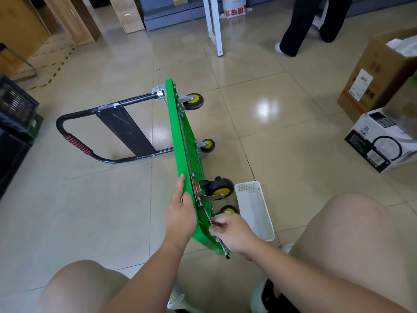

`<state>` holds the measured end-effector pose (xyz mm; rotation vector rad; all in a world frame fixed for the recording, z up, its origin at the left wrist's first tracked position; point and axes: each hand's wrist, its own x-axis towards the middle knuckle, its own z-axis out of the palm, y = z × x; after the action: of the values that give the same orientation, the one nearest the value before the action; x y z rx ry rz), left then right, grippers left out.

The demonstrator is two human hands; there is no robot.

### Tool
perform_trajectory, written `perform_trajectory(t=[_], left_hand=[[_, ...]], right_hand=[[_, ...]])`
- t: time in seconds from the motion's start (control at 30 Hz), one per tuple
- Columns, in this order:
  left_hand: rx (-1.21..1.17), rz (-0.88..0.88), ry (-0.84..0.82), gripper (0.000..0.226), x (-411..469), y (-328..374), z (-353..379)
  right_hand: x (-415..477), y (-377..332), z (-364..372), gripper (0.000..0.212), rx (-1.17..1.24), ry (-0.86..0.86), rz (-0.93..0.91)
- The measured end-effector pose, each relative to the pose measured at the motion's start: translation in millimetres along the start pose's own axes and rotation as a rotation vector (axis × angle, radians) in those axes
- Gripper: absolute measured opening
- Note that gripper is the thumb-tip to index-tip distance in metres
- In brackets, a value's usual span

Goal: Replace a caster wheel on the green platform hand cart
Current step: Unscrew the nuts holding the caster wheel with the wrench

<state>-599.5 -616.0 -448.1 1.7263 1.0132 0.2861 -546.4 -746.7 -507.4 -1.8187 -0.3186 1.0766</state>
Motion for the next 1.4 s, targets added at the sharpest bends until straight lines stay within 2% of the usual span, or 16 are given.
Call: perform_trajectory(t=[0.2,0.37,0.53,0.87,1.17,1.4], left_hand=[[0.003,-0.010,0.004,0.055,-1,-1,-2],[-0.009,0.003,-0.002,0.056,-2,3,0],[-0.005,0.031,-0.007,0.056,0,3,3],[-0.057,0.140,-0.034,0.054,7,-12,1],[-0.007,0.138,-0.003,0.055,16,-15,6],[0.073,0.108,-0.009,0.056,16,-16,5]], right_hand=[[-18,10,-7,0.033,0.074,-0.007,0.040],[-34,-8,-20,0.013,0.139,0.029,0.011],[-32,-22,-26,0.007,0.210,0.065,0.043],[-23,-44,-19,0.017,0.258,0.115,0.039],[-10,-54,-24,0.011,0.216,0.024,0.071],[-11,-73,-16,0.020,0.136,-0.012,0.062]])
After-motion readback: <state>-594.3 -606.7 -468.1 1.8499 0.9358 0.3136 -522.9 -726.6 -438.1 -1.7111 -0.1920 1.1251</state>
